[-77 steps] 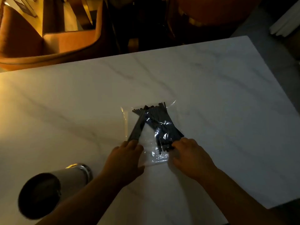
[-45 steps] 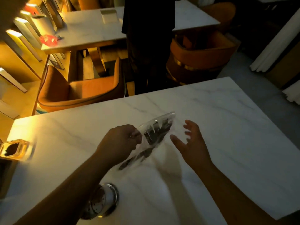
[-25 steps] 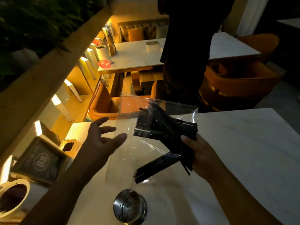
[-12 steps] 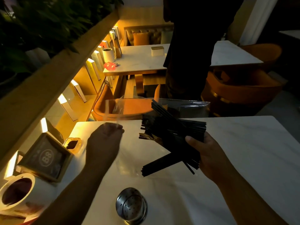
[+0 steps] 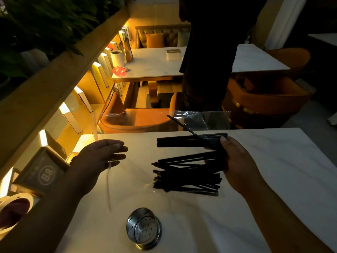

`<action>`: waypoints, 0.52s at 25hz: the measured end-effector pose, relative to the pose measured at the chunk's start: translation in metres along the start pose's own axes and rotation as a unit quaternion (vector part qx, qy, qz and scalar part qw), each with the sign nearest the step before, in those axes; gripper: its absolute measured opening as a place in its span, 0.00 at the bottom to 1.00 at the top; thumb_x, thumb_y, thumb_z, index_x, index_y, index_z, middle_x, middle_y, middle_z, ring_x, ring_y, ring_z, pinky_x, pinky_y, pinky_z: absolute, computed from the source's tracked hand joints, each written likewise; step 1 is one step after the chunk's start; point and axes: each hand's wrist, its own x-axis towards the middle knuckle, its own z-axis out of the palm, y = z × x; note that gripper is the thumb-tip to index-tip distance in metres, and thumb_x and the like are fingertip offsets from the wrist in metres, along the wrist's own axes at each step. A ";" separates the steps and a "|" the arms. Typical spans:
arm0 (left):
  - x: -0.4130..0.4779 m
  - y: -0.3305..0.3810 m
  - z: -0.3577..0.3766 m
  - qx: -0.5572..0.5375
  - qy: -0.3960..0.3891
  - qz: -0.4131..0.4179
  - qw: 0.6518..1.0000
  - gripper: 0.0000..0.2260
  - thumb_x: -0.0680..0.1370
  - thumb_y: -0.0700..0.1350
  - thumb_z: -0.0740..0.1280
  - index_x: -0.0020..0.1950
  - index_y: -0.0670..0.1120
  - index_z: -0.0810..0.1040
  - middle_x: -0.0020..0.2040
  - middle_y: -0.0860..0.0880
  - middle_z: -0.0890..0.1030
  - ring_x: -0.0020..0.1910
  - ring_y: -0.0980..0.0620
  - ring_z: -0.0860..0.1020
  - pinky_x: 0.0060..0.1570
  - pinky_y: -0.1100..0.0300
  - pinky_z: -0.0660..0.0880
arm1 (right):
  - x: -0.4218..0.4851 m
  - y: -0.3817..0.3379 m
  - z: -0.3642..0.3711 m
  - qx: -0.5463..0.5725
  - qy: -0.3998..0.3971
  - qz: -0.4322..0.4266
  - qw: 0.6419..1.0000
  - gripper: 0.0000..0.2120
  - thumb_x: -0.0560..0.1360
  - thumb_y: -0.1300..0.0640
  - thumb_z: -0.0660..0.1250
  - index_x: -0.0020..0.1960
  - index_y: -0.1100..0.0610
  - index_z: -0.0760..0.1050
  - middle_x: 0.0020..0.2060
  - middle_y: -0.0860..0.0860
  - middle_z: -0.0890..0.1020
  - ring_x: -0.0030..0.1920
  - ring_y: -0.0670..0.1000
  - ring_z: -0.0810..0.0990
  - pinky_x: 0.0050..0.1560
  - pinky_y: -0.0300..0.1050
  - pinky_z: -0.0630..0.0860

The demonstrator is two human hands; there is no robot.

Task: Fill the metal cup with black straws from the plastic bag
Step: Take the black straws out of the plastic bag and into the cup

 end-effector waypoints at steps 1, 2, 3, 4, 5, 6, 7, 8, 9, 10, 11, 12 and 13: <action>0.000 -0.001 -0.002 0.003 -0.002 0.005 1.000 0.08 0.83 0.45 0.66 0.55 0.52 0.86 0.52 0.50 0.89 0.52 0.47 0.87 0.53 0.48 0.80 | 0.001 -0.001 -0.002 0.004 0.008 -0.001 1.000 0.13 0.85 0.54 0.60 0.59 0.51 0.83 0.58 0.60 0.86 0.56 0.63 0.87 0.49 0.56 0.85; -0.001 0.000 -0.004 0.005 -0.002 0.012 1.000 0.09 0.83 0.45 0.66 0.53 0.54 0.86 0.52 0.50 0.89 0.51 0.48 0.87 0.52 0.49 0.80 | 0.001 -0.001 -0.003 0.007 0.017 -0.003 1.000 0.12 0.85 0.57 0.60 0.58 0.51 0.83 0.57 0.60 0.86 0.55 0.63 0.87 0.48 0.53 0.85; -0.002 0.001 -0.004 0.007 -0.001 0.018 1.000 0.10 0.83 0.45 0.66 0.52 0.55 0.87 0.52 0.50 0.89 0.51 0.48 0.87 0.52 0.49 0.80 | 0.001 -0.002 -0.006 0.004 0.025 -0.007 1.000 0.12 0.85 0.58 0.61 0.57 0.52 0.83 0.56 0.61 0.86 0.55 0.62 0.87 0.48 0.52 0.85; -0.002 0.001 -0.005 0.008 0.003 0.021 1.000 0.10 0.84 0.45 0.66 0.51 0.55 0.87 0.52 0.50 0.89 0.51 0.47 0.87 0.52 0.49 0.79 | 0.000 -0.002 -0.007 -0.004 0.030 -0.014 0.999 0.11 0.85 0.57 0.61 0.56 0.53 0.83 0.55 0.61 0.86 0.55 0.62 0.87 0.48 0.51 0.85; -0.002 0.000 -0.005 0.008 0.008 0.022 1.000 0.09 0.84 0.45 0.66 0.52 0.54 0.86 0.51 0.50 0.89 0.52 0.46 0.86 0.53 0.48 0.79 | -0.002 -0.001 -0.008 -0.013 0.031 -0.025 0.999 0.11 0.85 0.55 0.61 0.56 0.53 0.83 0.54 0.61 0.86 0.56 0.61 0.87 0.50 0.51 0.85; -0.003 0.000 -0.004 0.006 0.016 0.023 1.000 0.09 0.84 0.45 0.65 0.53 0.52 0.86 0.50 0.50 0.89 0.53 0.45 0.86 0.54 0.47 0.79 | -0.003 -0.001 -0.008 -0.022 0.030 -0.035 0.999 0.12 0.86 0.54 0.61 0.55 0.53 0.83 0.54 0.60 0.86 0.56 0.61 0.86 0.51 0.52 0.84; -0.004 0.000 -0.002 0.004 0.023 0.024 0.999 0.08 0.84 0.45 0.65 0.53 0.51 0.85 0.49 0.51 0.89 0.54 0.44 0.85 0.54 0.47 0.79 | -0.005 -0.001 -0.008 -0.028 0.031 -0.041 0.998 0.12 0.86 0.54 0.61 0.55 0.53 0.83 0.54 0.60 0.86 0.56 0.61 0.86 0.52 0.53 0.84; -0.006 0.001 0.000 0.003 0.027 0.028 0.999 0.08 0.83 0.45 0.66 0.53 0.51 0.85 0.48 0.51 0.89 0.55 0.44 0.84 0.55 0.46 0.78 | -0.006 -0.001 -0.008 -0.035 0.033 -0.046 0.998 0.12 0.86 0.55 0.61 0.55 0.53 0.83 0.54 0.60 0.86 0.57 0.60 0.86 0.53 0.54 0.83; -0.007 0.002 0.002 0.005 0.029 0.032 0.999 0.07 0.83 0.46 0.66 0.52 0.51 0.85 0.47 0.52 0.88 0.55 0.44 0.84 0.55 0.46 0.78 | -0.007 -0.003 -0.007 -0.044 0.036 -0.051 0.997 0.11 0.86 0.56 0.60 0.56 0.54 0.82 0.54 0.60 0.86 0.57 0.60 0.86 0.54 0.54 0.82; -0.009 0.003 0.004 0.011 0.031 0.039 0.999 0.06 0.82 0.47 0.67 0.52 0.52 0.85 0.47 0.53 0.88 0.54 0.44 0.84 0.55 0.47 0.78 | -0.009 -0.005 -0.007 -0.053 0.040 -0.056 0.996 0.11 0.86 0.57 0.60 0.56 0.55 0.82 0.54 0.59 0.87 0.57 0.60 0.86 0.55 0.55 0.82; -0.012 0.005 0.005 0.017 0.033 0.047 0.998 0.06 0.82 0.49 0.68 0.51 0.52 0.85 0.47 0.54 0.88 0.54 0.45 0.84 0.54 0.48 0.78 | -0.011 -0.009 -0.007 -0.065 0.049 -0.061 0.995 0.11 0.86 0.57 0.60 0.56 0.56 0.82 0.54 0.58 0.87 0.58 0.59 0.86 0.56 0.56 0.81; -0.015 0.006 0.005 0.021 0.036 0.058 0.997 0.05 0.81 0.50 0.69 0.51 0.53 0.85 0.47 0.54 0.88 0.53 0.46 0.84 0.54 0.48 0.78 | -0.013 -0.013 -0.007 -0.078 0.060 -0.071 0.993 0.11 0.86 0.57 0.61 0.56 0.57 0.82 0.53 0.57 0.87 0.58 0.58 0.86 0.58 0.56 0.81; -0.017 0.008 0.004 0.017 0.041 0.072 0.996 0.05 0.80 0.51 0.70 0.50 0.54 0.86 0.47 0.54 0.88 0.52 0.46 0.85 0.53 0.48 0.78 | -0.015 -0.018 -0.007 -0.089 0.068 -0.088 0.990 0.11 0.86 0.57 0.61 0.56 0.58 0.82 0.53 0.57 0.87 0.58 0.57 0.86 0.59 0.56 0.81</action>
